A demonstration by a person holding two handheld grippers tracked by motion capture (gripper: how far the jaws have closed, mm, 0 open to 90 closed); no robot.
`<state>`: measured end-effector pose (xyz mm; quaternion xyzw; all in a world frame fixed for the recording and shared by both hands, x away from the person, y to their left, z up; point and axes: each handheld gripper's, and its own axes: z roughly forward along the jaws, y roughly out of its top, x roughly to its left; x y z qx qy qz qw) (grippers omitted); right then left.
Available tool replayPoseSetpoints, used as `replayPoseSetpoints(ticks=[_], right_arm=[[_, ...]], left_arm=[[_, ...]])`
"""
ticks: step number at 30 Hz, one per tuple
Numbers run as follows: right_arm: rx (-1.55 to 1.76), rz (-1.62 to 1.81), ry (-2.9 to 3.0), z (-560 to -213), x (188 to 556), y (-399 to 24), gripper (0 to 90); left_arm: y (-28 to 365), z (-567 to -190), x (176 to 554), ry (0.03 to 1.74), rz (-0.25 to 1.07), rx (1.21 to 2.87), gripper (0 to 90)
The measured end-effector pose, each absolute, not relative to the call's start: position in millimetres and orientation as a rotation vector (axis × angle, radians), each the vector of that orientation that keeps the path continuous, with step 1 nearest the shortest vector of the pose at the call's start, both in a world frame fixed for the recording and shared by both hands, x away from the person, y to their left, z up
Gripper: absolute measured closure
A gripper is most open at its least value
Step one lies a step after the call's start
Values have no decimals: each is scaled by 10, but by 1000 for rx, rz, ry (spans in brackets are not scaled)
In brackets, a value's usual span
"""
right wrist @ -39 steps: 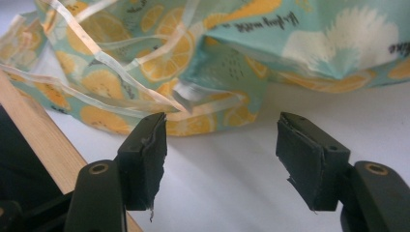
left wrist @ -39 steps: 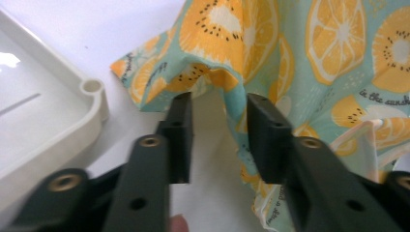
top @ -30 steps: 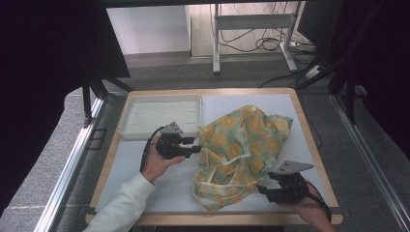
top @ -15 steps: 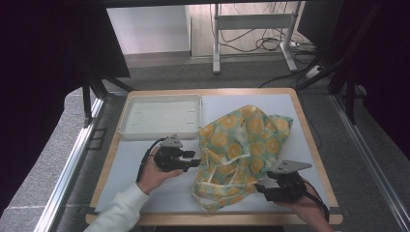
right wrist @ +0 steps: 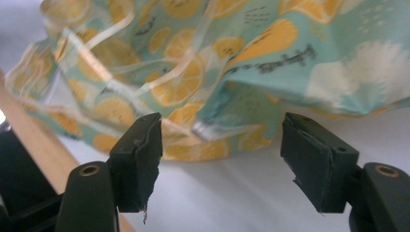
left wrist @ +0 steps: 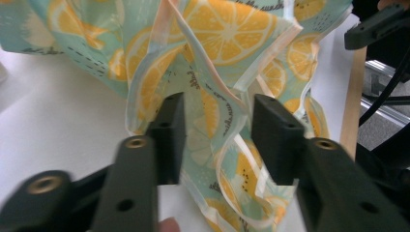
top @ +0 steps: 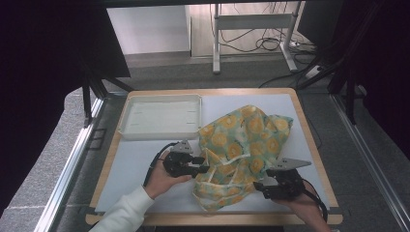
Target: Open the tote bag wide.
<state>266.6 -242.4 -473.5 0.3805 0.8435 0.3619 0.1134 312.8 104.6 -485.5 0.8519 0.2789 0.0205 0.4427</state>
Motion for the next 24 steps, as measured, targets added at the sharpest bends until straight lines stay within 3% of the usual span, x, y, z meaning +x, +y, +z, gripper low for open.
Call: replayPoseSetpoints(ticks=[5,7,9,12,16,24], right_arm=[[1176,1082,2434,-4730,2750,-2420,321],[1186,1084,2433,-4738,2781,-2412,377],[1196,1088,2435,-4754,2817,-2405,470],[1208,1114,2423,-4770,2875,-2418,686],[1193,1108,2398,-4765,2903,-2470,843],[1198,1062,2386,-4714,2752,-2765,874]], left_arm=[[1031,-4894,3160,672,-28,2125,778],[1022,-4909,3159,662,-43,2133,822],[1008,-4924,3152,659,-54,2138,848],[991,-4949,3139,657,-82,2135,876],[958,-4982,3074,642,-106,2141,884],[979,-4947,2962,600,-79,2088,744]])
